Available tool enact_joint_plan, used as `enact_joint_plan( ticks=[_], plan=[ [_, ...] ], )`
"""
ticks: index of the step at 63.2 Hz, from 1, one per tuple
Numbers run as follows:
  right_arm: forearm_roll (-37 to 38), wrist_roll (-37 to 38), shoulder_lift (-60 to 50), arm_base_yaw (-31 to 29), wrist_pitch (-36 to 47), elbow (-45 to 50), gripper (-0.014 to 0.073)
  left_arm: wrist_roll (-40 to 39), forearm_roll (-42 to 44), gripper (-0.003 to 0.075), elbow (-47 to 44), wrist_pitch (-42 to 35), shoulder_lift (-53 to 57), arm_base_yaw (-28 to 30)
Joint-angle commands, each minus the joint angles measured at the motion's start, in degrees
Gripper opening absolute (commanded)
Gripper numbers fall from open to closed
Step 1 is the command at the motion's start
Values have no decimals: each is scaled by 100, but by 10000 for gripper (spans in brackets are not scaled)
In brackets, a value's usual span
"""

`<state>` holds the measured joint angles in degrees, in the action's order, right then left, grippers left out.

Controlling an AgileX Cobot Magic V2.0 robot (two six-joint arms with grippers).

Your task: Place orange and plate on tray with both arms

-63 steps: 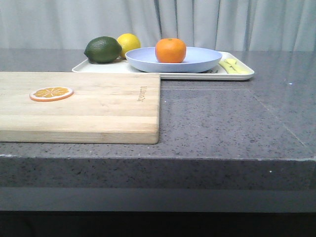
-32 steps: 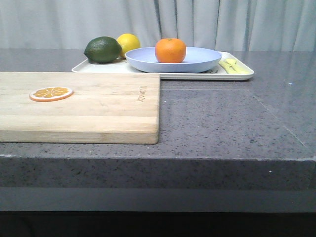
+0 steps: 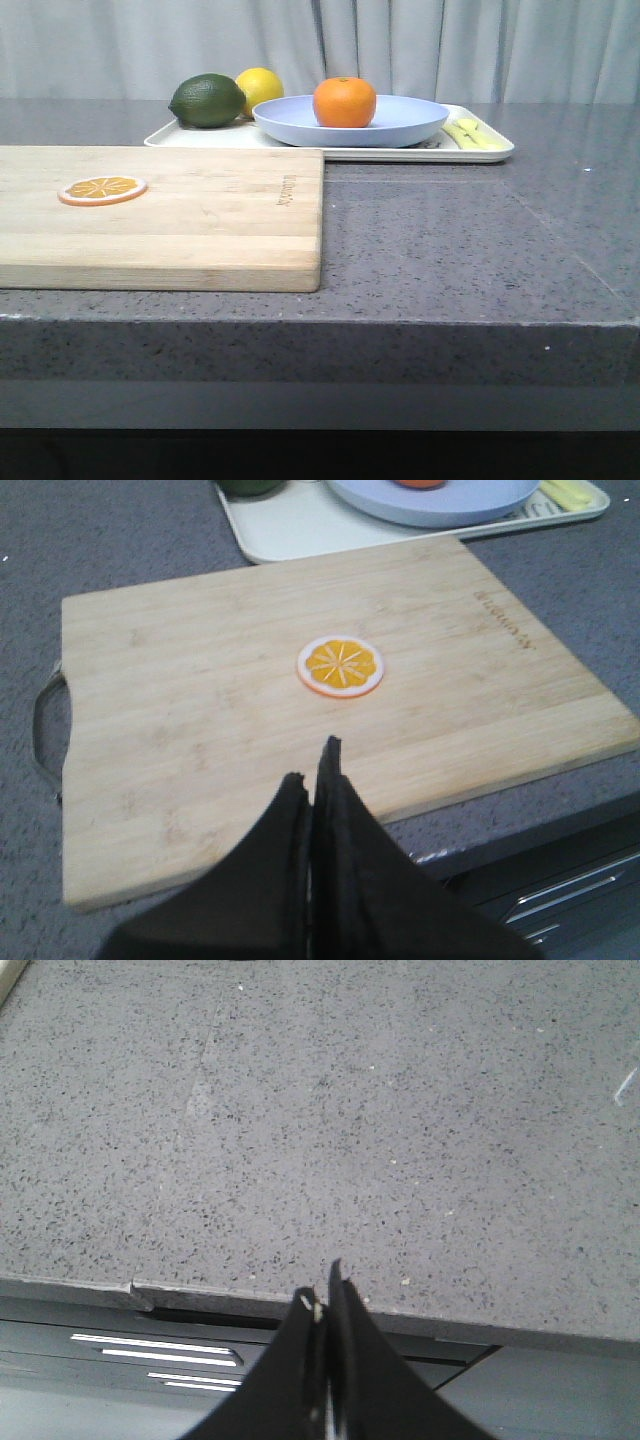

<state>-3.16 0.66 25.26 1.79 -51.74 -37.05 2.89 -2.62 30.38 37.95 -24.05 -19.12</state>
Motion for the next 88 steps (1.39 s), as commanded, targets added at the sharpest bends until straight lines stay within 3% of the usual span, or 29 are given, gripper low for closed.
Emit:
enact_joint_plan(
  ticks=[1, 8, 21, 36, 65, 73, 88],
  plan=[
    [-7, -66, 25, -30, 407, -134, -67, -46, -36, -20, -240, -520, 410, 192],
    [-7, -66, 25, -30, 407, -134, -67, -46, 41, -20, -691, -863, 955, 453],
    [-7, -66, 25, -30, 407, -134, -67, -46, -95, -20, -1440, -2268, 1660, 999],
    [-7, -66, 25, -30, 407, -134, -67, -46, -213, -20, -2204, -3432, 2135, 1151],
    [-7, -66, 25, -30, 402, -134, -67, -46, -254, -20, -2947, -3668, 2536, 1151],
    [-7, -66, 25, -30, 402, -134, -67, -46, -358, -20, -3248, -4189, 2536, 1151],
    [-7, -66, 25, -30, 397, -134, -67, -46, -358, -20, -3229, -4432, 2536, 1151]
  ],
)
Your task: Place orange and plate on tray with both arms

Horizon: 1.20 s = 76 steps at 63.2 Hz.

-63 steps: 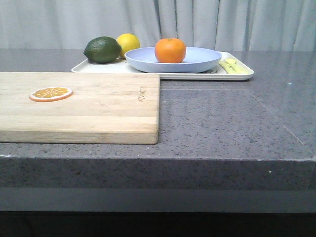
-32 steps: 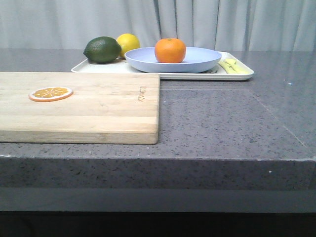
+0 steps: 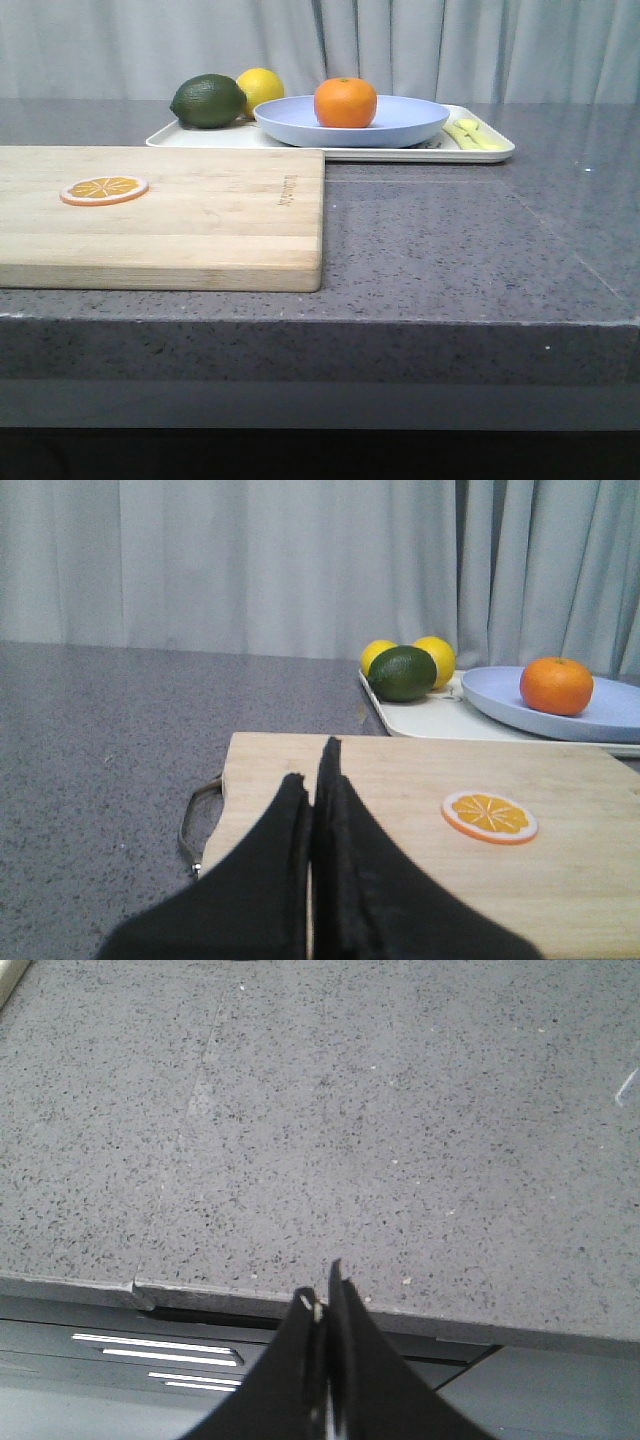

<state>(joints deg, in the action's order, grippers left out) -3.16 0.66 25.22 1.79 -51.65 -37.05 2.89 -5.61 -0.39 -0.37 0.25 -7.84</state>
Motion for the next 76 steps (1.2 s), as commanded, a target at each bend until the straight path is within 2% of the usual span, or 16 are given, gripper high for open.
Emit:
enact_joint_plan(
  ticks=[1, 11, 20, 39, 66, 76],
  plan=[
    [-7, -66, 29, -30, 388, -134, -67, -46, -58, -20, -151, -600, 106, 23],
    [-7, -66, 29, -30, 382, -134, -67, -46, 8, -20, -151, -600, 106, 23],
    [-7, -66, 29, -30, 382, -134, -67, -46, 732, -20, -151, -613, 106, 23],
    [-7, -66, 29, -30, 382, -134, -67, -46, 524, -20, -151, -425, 106, 23],
    [-7, -66, 29, -30, 370, -134, -67, -656, 512, -20, -151, -314, 106, 23],
    [-7, -66, 29, -30, 370, -134, -67, -656, 522, -20, -151, -314, 106, 23]
  ],
)
